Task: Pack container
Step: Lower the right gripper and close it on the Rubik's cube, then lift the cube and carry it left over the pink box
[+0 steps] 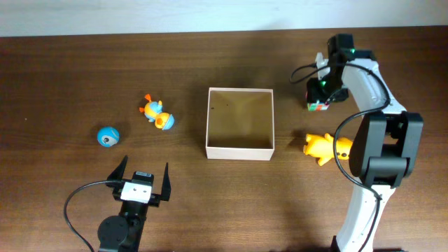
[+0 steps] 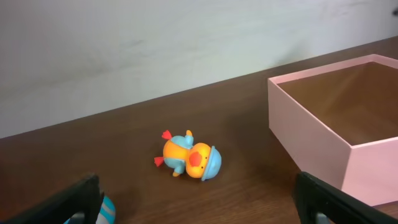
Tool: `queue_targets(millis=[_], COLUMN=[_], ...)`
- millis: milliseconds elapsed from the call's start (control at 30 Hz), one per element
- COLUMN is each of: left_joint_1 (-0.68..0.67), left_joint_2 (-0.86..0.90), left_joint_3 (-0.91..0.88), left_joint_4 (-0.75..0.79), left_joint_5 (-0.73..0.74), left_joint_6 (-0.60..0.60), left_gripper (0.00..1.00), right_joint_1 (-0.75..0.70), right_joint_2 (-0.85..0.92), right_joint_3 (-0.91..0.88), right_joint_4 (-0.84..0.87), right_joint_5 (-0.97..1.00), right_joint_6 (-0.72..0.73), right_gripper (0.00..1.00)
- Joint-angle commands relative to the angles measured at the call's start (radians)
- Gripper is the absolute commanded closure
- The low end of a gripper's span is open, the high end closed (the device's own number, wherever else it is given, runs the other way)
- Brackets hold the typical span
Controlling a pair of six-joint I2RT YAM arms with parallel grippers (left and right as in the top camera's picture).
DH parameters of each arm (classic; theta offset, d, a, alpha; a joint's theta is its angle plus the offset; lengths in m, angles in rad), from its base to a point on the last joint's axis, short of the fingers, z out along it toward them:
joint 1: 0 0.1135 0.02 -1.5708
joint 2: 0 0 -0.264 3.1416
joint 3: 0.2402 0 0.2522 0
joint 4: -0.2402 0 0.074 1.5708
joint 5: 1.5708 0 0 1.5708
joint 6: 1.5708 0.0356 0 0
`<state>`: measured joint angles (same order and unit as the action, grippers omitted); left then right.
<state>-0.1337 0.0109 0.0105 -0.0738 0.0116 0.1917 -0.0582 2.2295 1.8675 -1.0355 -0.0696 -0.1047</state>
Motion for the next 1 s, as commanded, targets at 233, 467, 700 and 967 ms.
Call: queue_targets(millis=[233, 467, 700, 967], left_joint_1=[0.006, 0.006, 0.006, 0.006], left_joint_2=[-0.005, -0.005, -0.005, -0.005], left_joint_3=[-0.002, -0.002, -0.002, -0.002], left_joint_4=[-0.008, -0.008, -0.008, -0.008], left_joint_5=[0.0, 0.0, 0.0, 0.0], left_joint_6=[0.016, 0.016, 0.016, 0.016], left_gripper=[0.01, 0.01, 0.01, 0.01], right_joint_1=[0.006, 0.048, 0.188, 0.42], right_joint_2=[-0.002, -0.002, -0.002, 0.0], right_joint_3=[0.402, 0.575, 0.59, 0.59], right_joint_4=[-0.245, -0.399, -0.45, -0.43], right_joint_5=[-0.207, -0.473, -0.645, -0.411], right_joint_6=[-0.001, -0.09, -0.176, -0.142], right_gripper=[0.45, 0.46, 0.46, 0.46])
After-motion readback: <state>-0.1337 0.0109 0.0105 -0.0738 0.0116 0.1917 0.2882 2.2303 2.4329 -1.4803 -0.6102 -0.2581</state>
